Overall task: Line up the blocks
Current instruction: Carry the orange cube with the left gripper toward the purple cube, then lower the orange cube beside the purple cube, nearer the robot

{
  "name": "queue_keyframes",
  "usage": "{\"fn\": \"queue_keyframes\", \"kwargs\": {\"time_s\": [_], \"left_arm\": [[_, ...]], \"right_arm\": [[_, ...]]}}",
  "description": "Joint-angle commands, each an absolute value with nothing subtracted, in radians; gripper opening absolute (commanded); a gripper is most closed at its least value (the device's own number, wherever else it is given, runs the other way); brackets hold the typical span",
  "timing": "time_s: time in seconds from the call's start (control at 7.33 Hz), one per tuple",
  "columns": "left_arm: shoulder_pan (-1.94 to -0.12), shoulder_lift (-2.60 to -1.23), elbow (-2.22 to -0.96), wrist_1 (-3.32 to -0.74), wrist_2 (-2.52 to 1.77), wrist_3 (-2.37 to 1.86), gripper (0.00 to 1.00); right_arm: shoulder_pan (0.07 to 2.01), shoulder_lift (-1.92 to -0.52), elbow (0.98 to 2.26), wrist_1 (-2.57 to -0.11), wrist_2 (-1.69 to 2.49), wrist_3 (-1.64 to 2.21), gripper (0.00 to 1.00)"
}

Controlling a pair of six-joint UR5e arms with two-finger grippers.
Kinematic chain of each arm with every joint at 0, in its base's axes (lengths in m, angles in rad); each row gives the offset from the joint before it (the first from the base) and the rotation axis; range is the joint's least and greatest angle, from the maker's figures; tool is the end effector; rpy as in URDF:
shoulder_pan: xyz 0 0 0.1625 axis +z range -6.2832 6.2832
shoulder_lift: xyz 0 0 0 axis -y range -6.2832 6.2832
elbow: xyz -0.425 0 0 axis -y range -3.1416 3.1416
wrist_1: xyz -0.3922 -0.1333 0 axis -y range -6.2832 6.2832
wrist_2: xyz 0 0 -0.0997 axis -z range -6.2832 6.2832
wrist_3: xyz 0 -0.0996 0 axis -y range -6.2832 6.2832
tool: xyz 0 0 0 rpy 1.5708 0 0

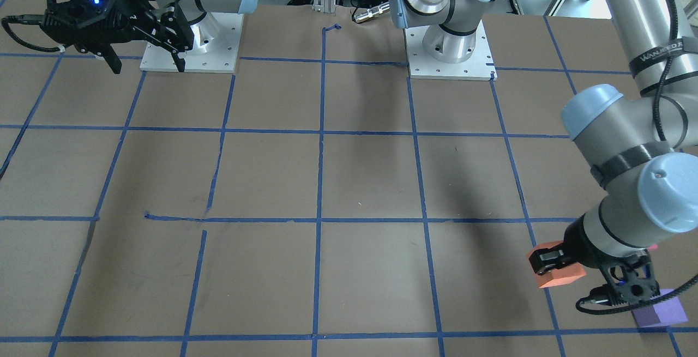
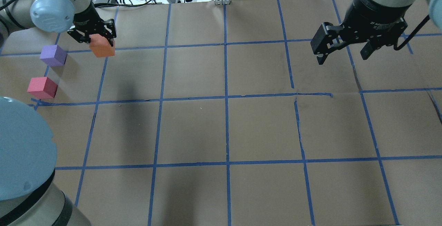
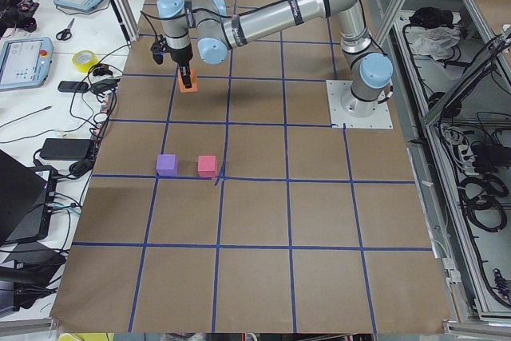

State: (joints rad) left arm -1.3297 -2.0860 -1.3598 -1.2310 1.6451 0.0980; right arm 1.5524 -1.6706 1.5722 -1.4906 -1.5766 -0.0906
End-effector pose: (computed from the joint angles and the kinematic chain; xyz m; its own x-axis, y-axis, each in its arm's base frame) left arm 0.0417 -0.6970 0.3191 -0.9865 -0.1446 -0.0773 -0.1428 0.9894 -0.0282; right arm 0.1244 -0.4518 0.5261 -0.9974 -0.0720 0.0074 -0.0721 0.9972 -0.0176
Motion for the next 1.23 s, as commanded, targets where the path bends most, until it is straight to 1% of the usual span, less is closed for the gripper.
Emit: {"fn": "queue_keyframes", "kwargs": {"time_s": [0.0, 0.41, 0.68, 0.82, 1.09], "left_arm": [[-1.220, -2.114, -1.322, -1.220, 1.644, 0.338, 0.00], [-1.105, -2.176, -1.292, -1.187, 1.641, 0.351, 0.00], [-1.051, -2.247, -1.197, -1.184, 1.644, 0.498, 0.00], [-1.028, -2.285, -1.172, -1.186, 1.637, 0.508, 0.00], [-1.023, -2.309, -1.181, -1.202, 1.620, 0.506, 0.00]], "right_arm": [[1.552, -1.671, 1.572, -1.491, -1.577, -0.091, 1.00], [1.552, -1.671, 1.572, -1.491, -1.572, -0.089, 1.00], [1.548, -1.670, 1.572, -1.490, -1.575, -0.092, 1.00], [1.548, -1.671, 1.572, -1.489, -1.574, -0.094, 1.00], [1.548, -1.670, 1.572, -1.490, -1.574, -0.092, 1.00]]}}
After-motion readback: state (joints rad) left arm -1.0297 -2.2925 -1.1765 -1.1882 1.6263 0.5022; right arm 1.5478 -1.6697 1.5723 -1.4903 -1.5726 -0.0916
